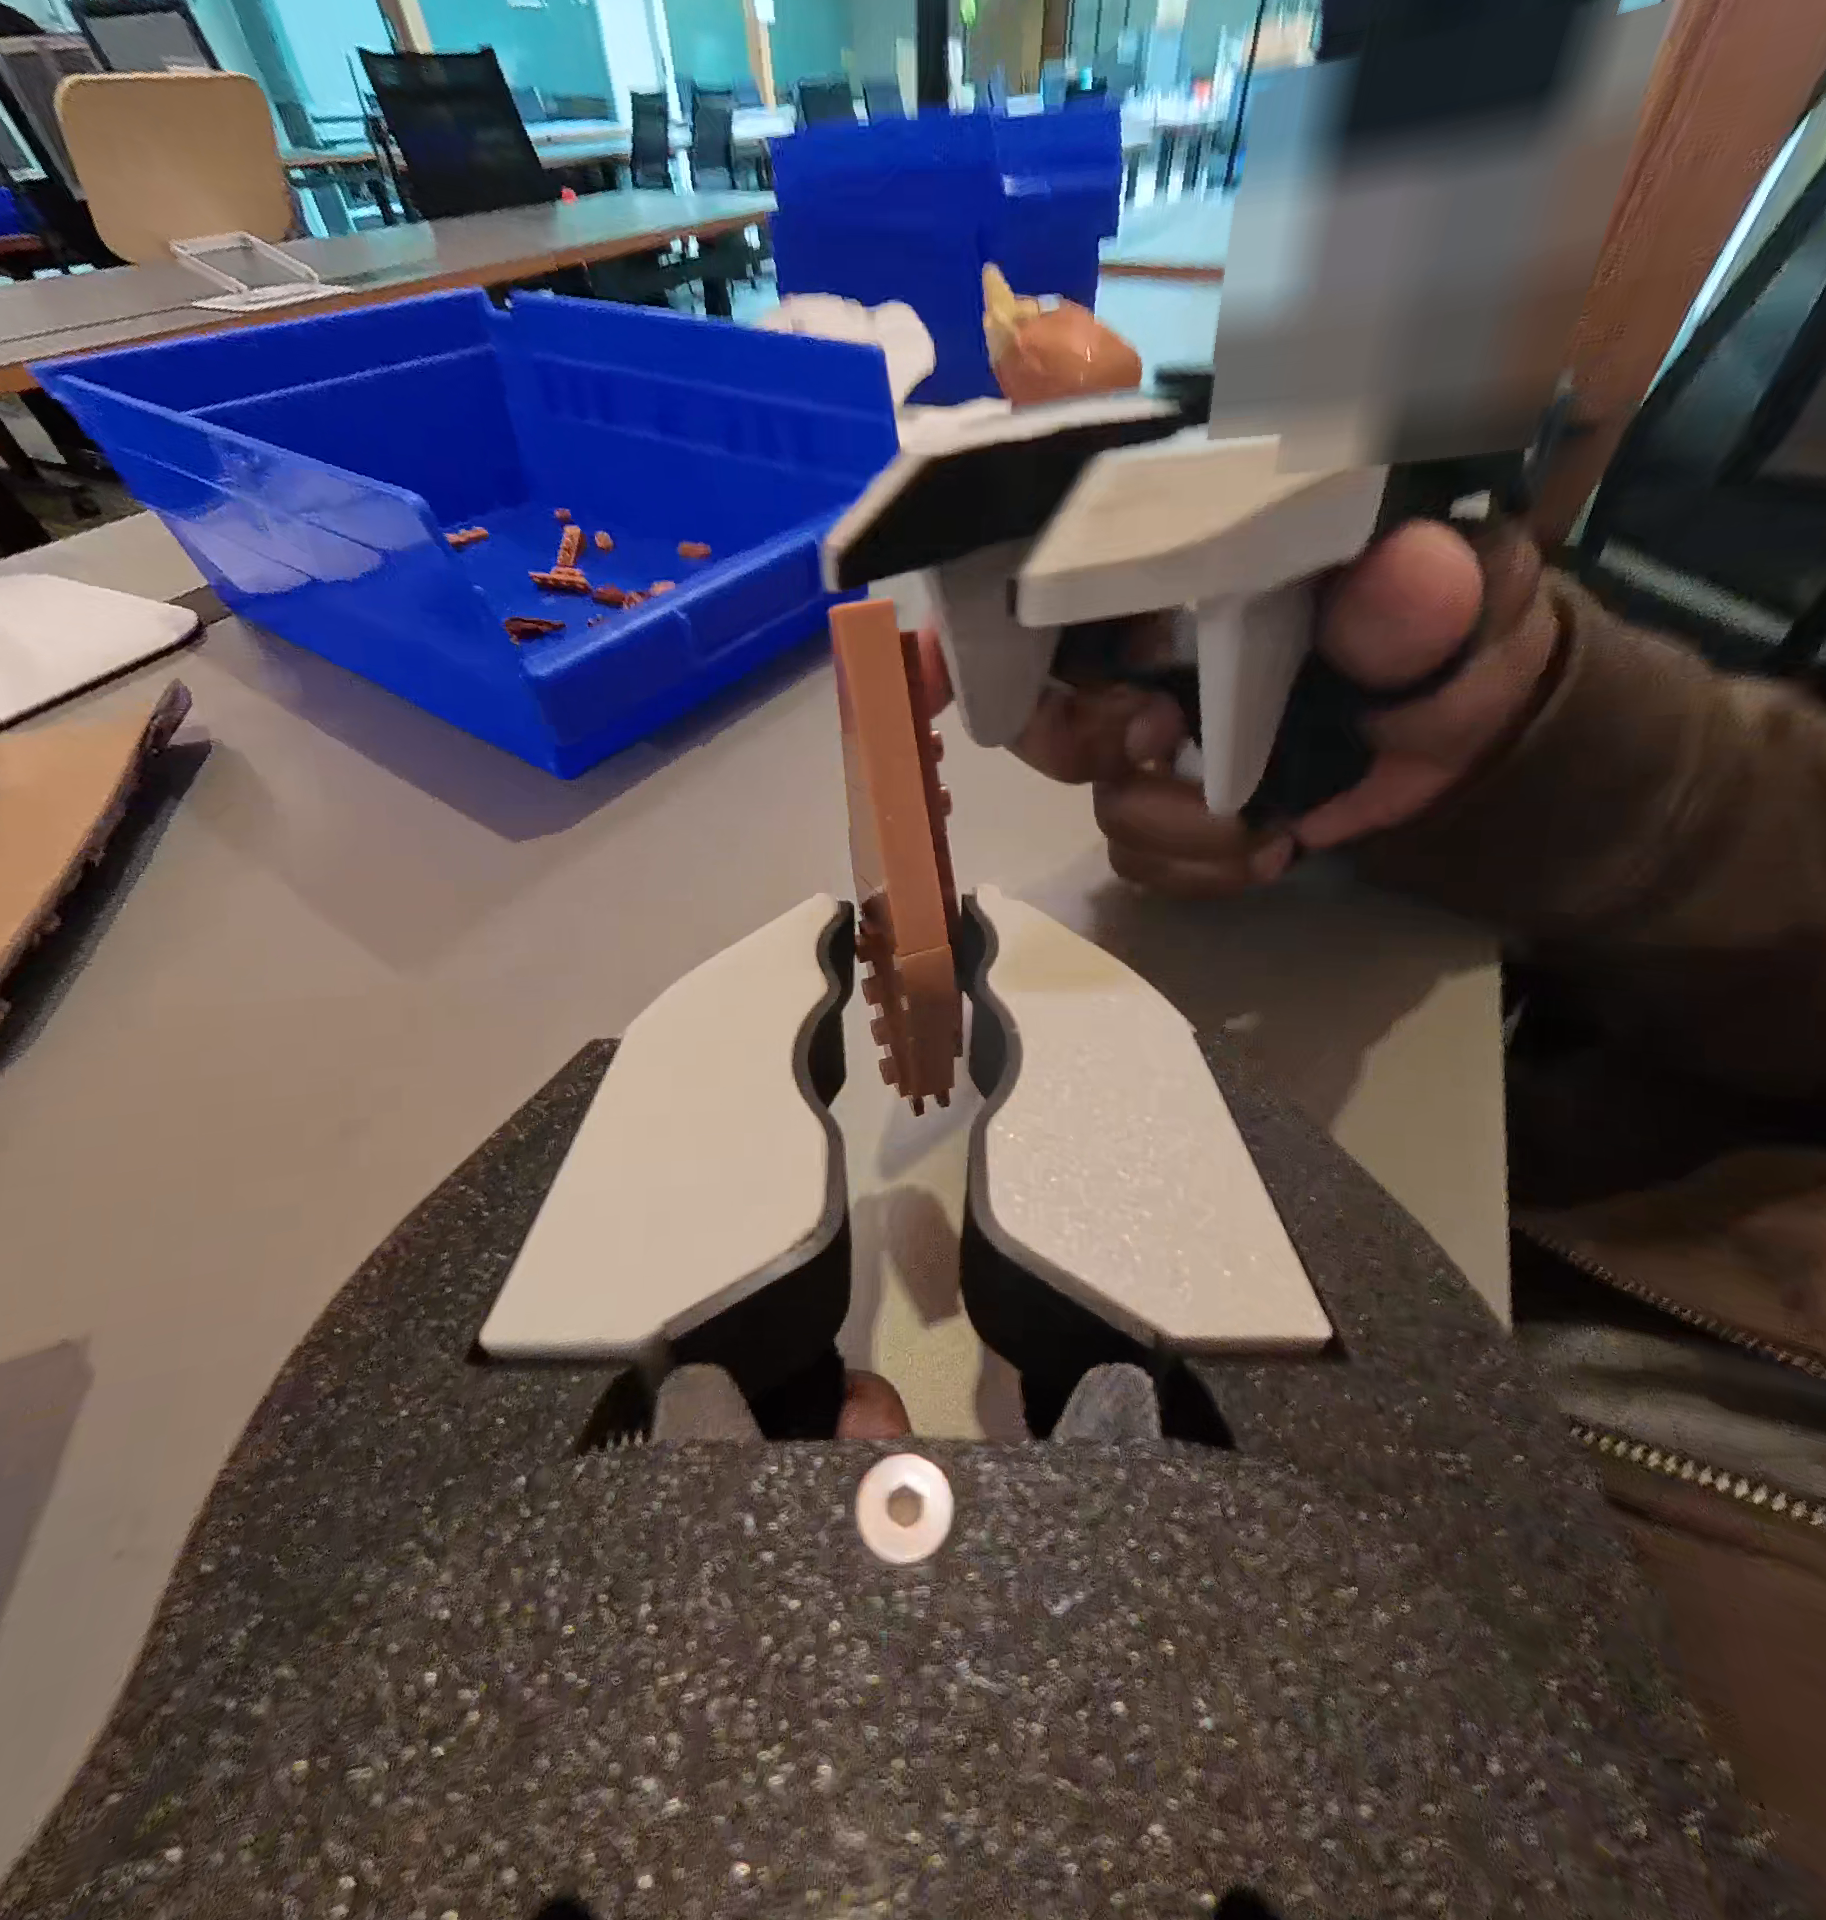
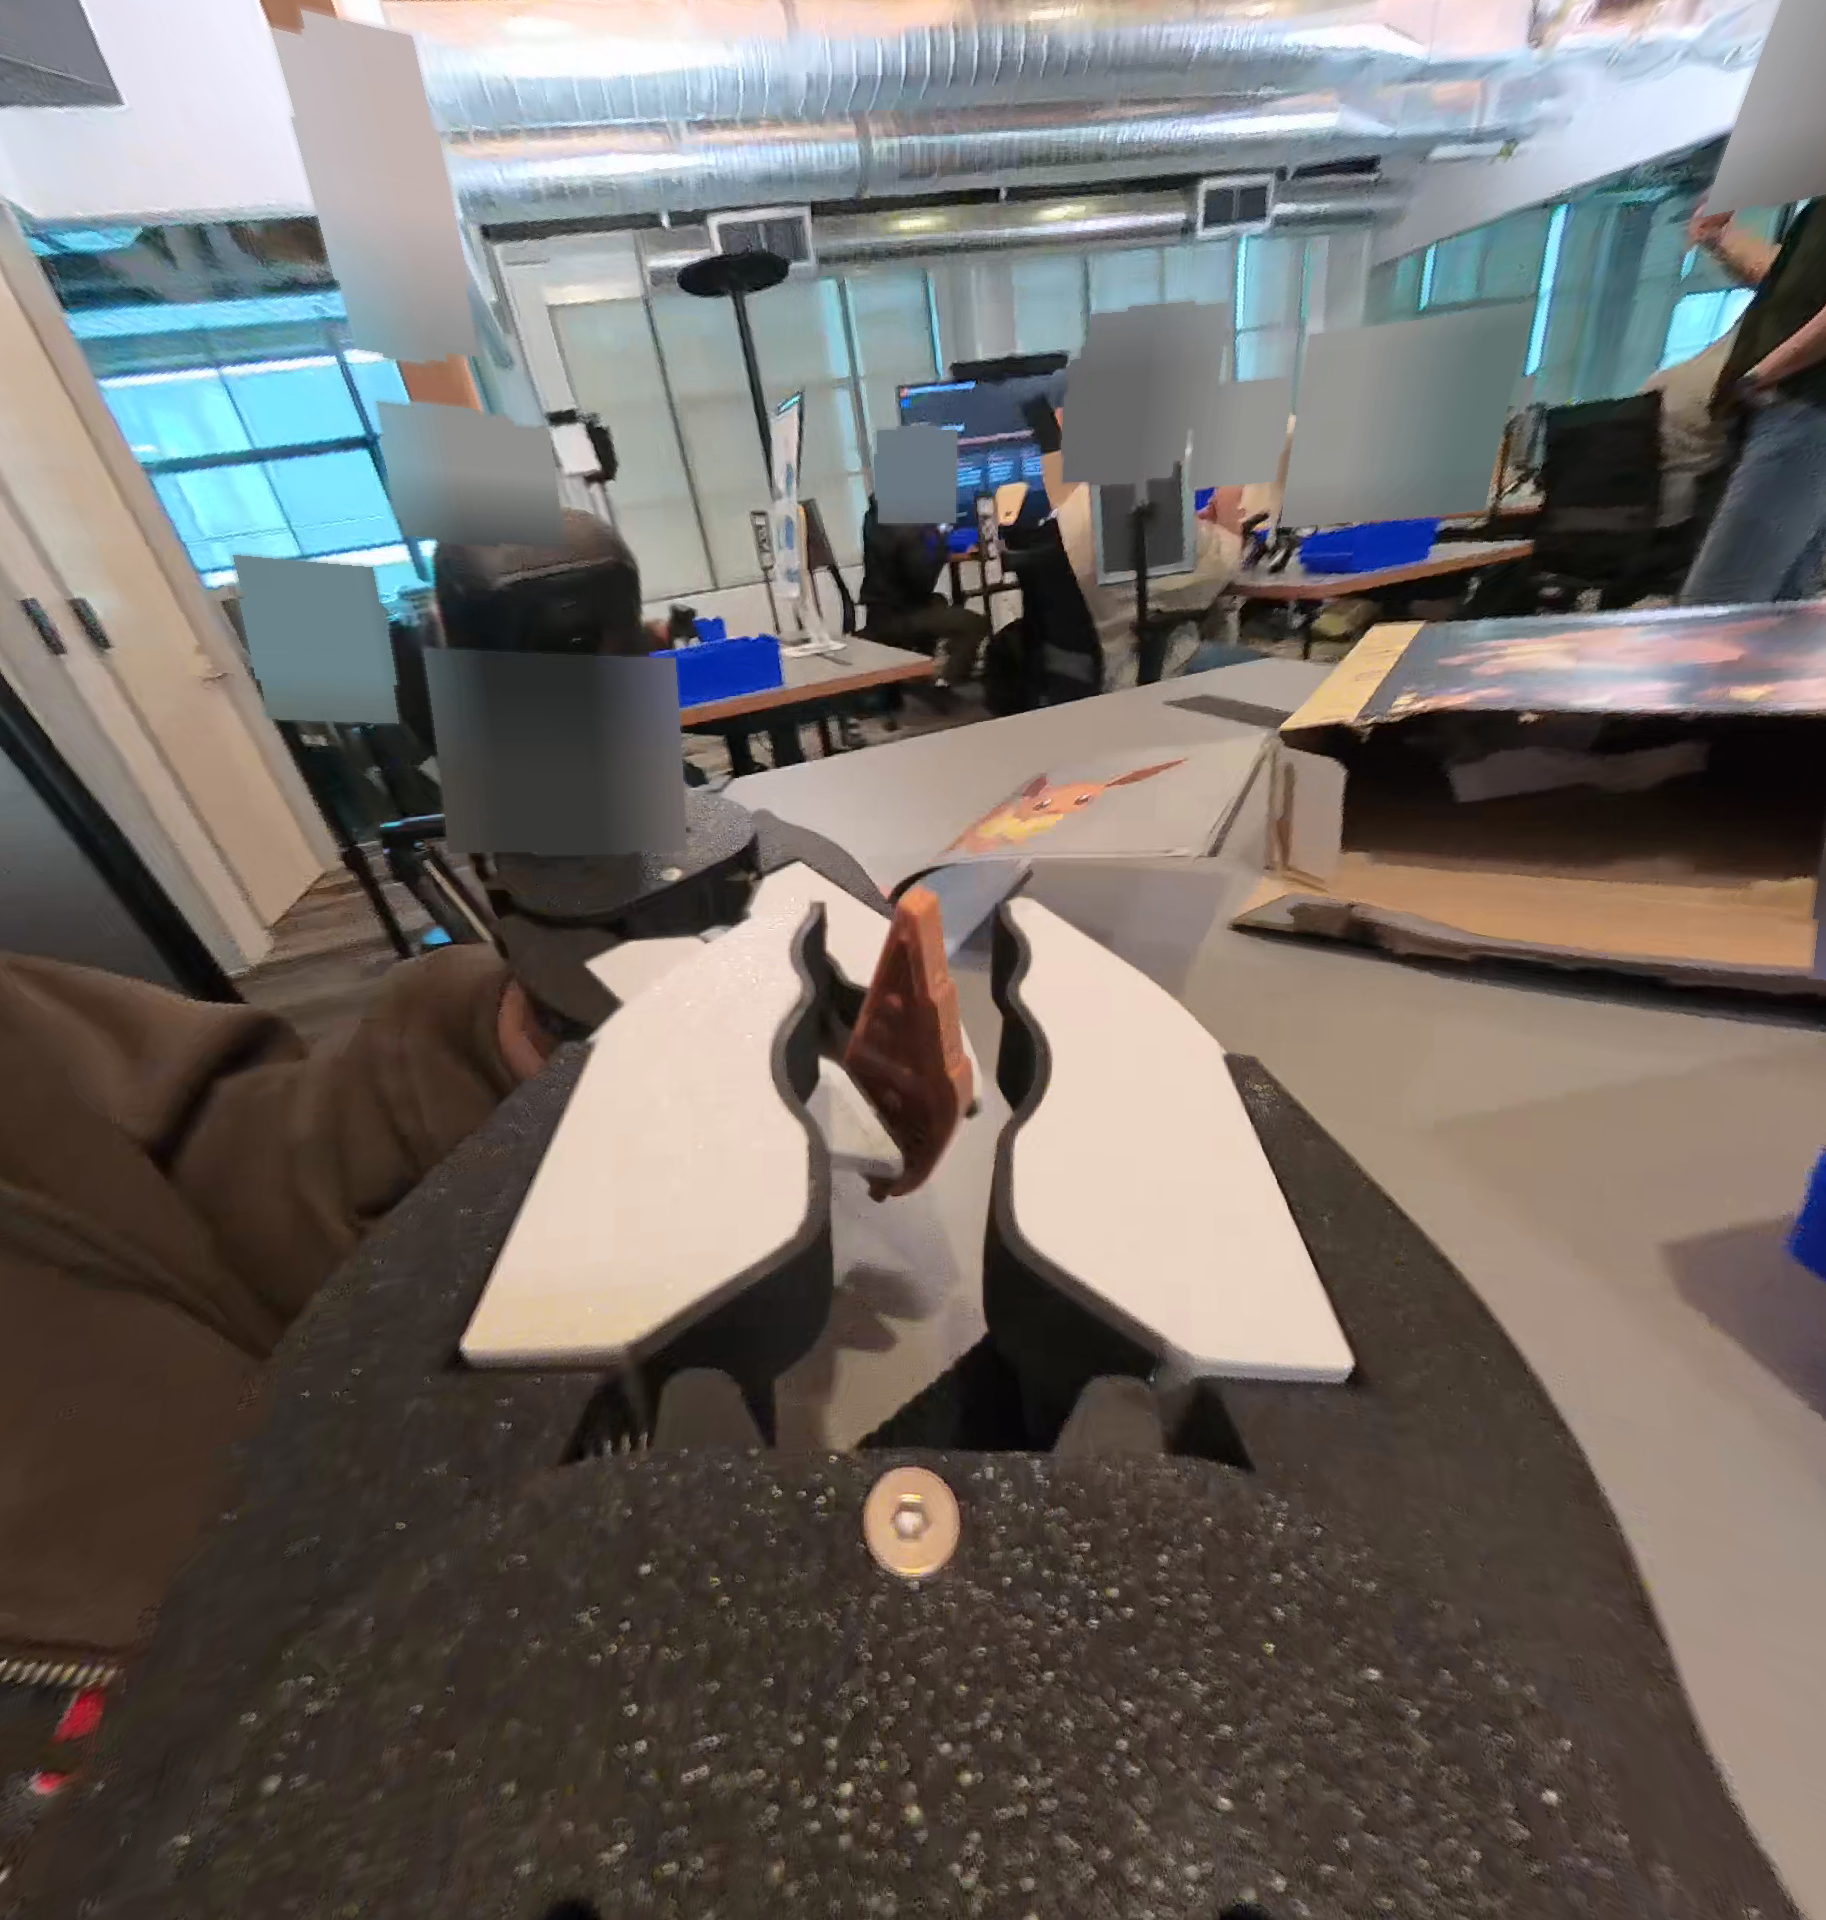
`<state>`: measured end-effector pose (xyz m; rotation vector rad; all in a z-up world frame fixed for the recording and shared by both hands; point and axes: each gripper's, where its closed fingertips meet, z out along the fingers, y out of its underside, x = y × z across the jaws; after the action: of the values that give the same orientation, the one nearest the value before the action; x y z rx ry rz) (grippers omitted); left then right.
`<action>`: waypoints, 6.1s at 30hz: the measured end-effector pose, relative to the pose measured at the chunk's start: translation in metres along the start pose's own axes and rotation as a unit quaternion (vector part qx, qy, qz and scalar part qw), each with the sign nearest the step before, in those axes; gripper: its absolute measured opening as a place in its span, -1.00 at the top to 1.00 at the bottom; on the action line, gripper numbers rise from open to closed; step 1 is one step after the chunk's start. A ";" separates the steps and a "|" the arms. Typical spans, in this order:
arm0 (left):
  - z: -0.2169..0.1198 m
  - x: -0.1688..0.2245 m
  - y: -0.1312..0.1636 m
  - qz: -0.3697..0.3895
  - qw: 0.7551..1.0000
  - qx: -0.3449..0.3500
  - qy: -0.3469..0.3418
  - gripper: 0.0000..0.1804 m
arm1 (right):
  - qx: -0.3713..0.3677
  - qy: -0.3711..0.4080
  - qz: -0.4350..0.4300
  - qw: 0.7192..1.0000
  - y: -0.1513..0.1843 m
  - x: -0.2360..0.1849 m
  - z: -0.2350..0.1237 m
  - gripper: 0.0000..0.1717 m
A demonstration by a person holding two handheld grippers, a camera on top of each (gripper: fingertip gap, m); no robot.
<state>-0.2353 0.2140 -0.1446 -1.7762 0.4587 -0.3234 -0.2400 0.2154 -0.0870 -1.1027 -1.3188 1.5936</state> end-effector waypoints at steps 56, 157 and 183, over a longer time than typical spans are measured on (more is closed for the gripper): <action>-0.004 -0.028 -0.004 0.232 0.950 -0.038 -0.205 0.79 | 0.050 0.036 0.190 0.980 0.010 0.021 0.003 0.89; -0.011 0.018 -0.019 -0.135 0.979 0.078 0.133 0.80 | 0.057 -0.049 0.144 0.987 -0.009 -0.002 0.002 0.87; -0.008 0.025 -0.023 -0.136 0.976 0.091 0.145 0.79 | 0.097 -0.049 0.151 0.983 -0.018 -0.005 0.002 0.92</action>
<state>-0.2136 0.1999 -0.1206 -1.6185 0.3762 -0.8013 -0.2394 0.2131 -0.0682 -1.1561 -1.0664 1.9755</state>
